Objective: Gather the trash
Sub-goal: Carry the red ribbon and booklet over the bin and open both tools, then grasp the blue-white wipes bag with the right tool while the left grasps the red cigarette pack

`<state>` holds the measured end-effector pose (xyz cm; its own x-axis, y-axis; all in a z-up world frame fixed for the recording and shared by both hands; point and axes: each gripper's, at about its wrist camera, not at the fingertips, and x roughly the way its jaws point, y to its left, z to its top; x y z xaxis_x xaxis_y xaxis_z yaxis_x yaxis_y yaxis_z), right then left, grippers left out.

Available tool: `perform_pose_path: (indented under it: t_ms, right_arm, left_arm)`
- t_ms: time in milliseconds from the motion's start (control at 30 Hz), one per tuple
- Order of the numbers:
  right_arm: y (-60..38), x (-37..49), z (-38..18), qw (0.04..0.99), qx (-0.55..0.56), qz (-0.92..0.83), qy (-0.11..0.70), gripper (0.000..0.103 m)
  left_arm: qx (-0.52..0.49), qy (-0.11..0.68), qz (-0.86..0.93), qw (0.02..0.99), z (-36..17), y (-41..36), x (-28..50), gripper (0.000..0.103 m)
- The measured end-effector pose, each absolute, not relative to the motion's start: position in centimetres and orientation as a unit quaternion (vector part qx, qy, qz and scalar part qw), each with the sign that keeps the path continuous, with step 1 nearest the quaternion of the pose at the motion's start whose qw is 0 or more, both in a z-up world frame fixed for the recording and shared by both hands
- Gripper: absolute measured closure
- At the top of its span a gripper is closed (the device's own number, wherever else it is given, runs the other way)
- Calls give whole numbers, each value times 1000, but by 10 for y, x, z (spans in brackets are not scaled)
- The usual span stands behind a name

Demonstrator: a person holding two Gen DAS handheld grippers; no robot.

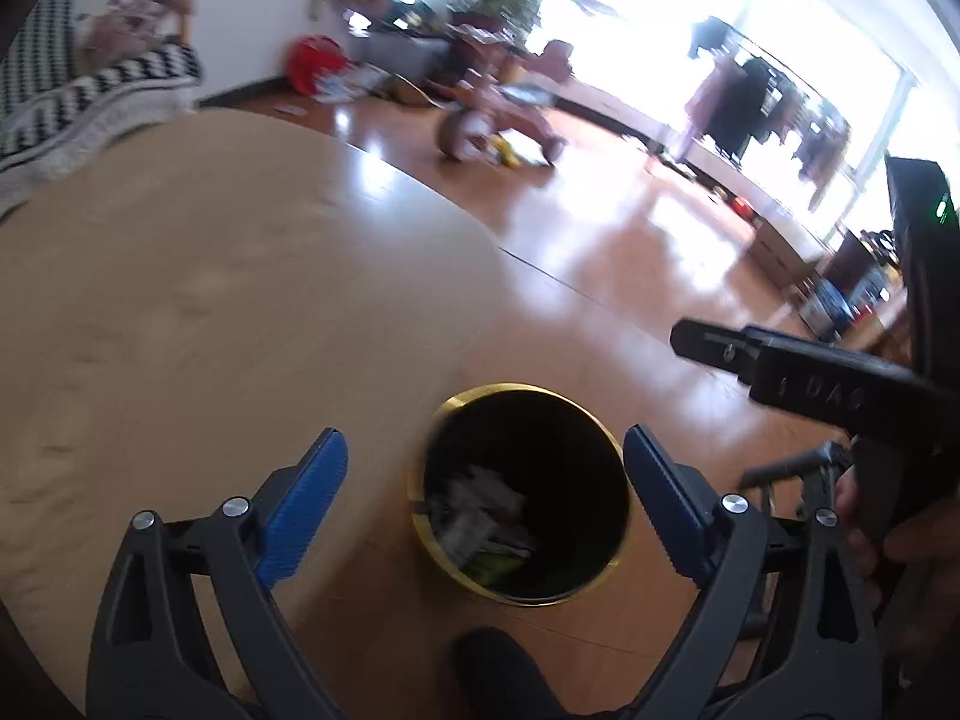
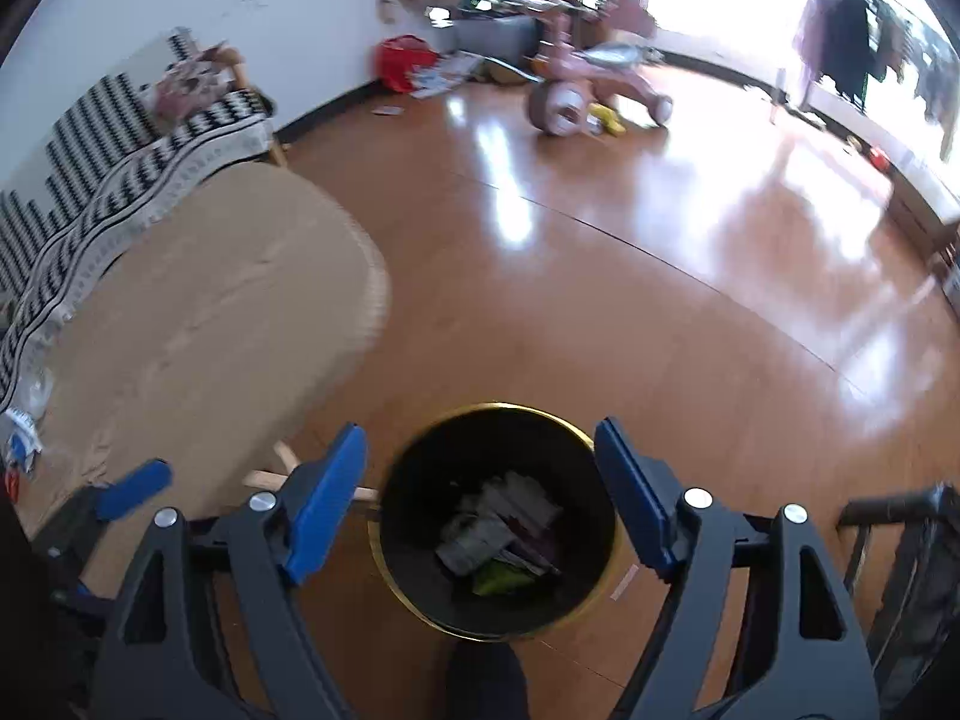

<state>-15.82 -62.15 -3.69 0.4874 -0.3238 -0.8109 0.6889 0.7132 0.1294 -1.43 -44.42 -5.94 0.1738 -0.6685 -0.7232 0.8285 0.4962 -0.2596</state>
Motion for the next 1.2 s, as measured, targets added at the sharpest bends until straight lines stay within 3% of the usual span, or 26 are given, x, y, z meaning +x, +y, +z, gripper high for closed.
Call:
perform_pose_path:
  t_ms: [267, 533, 733, 933, 1200]
  right_arm:
    - [-519, -56, -12, 881, 155, -200, 400, 18]
    - [-390, 45, -6, 907, 108, -92, 397, 13]
    - [-295, 103, -15, 914, 80, -26, 396, 10]
    - [-223, 151, -31, 911, 52, 35, 409, 8]
    - [-186, 210, -53, 903, 76, 51, 420, 8]
  left_arm:
    - [61, 392, -367, 841, -17, -294, 64, 11]
    - [6, 412, -184, 892, -10, -113, 135, 10]
    - [-26, 409, -100, 907, -6, -23, 167, 10]
    - [-50, 422, -55, 904, -16, 25, 192, 10]
    - [-60, 433, -41, 899, -37, 30, 223, 10]
